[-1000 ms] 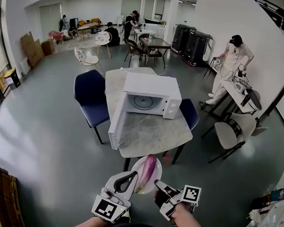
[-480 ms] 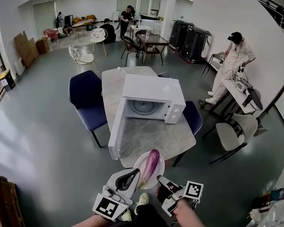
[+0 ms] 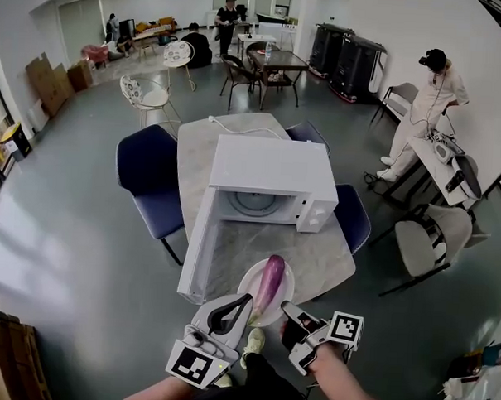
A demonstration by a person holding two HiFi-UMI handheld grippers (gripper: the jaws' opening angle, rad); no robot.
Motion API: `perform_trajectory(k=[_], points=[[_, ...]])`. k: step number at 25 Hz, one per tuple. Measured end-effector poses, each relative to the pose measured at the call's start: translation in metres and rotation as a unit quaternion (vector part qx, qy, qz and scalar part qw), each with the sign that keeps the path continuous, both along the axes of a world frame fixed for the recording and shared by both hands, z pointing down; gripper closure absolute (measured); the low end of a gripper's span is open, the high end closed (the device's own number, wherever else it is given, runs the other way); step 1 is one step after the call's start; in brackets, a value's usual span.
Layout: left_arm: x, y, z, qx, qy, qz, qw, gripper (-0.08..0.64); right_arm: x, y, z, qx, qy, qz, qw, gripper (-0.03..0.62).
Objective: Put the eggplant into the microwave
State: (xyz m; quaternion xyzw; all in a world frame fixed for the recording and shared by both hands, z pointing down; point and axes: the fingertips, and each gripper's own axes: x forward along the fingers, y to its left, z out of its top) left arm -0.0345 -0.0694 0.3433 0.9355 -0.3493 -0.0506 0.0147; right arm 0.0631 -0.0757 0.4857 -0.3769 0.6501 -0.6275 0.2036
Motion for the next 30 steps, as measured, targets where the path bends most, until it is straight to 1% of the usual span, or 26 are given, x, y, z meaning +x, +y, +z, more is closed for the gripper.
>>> perform_trajectory(k=[6,13,17,20,30], points=[[0.033,-0.064,0.002,-0.005,-0.008,-0.02,0.9998,0.554,0.027,-0.066,0.01,-0.013,-0.003,-0.02,1.0,0.578],[0.049,-0.113,0.011,-0.019,-0.015,-0.038,0.999,0.554,0.039,-0.12,0.026,-0.023,0.0,-0.032,0.999,0.578],[0.051,-0.139,0.023,-0.027,-0.019,-0.045,0.9984,0.554,0.04,-0.148,0.041,-0.028,-0.001,-0.026,0.999,0.578],[0.048,-0.157,0.034,-0.032,-0.015,-0.05,0.9981,0.554,0.035,-0.165,0.055,-0.033,0.002,-0.023,0.999,0.578],[0.048,-0.199,0.096,-0.047,-0.003,-0.047,0.9977,0.555,0.026,-0.227,0.124,-0.039,0.001,0.021,0.999,0.578]])
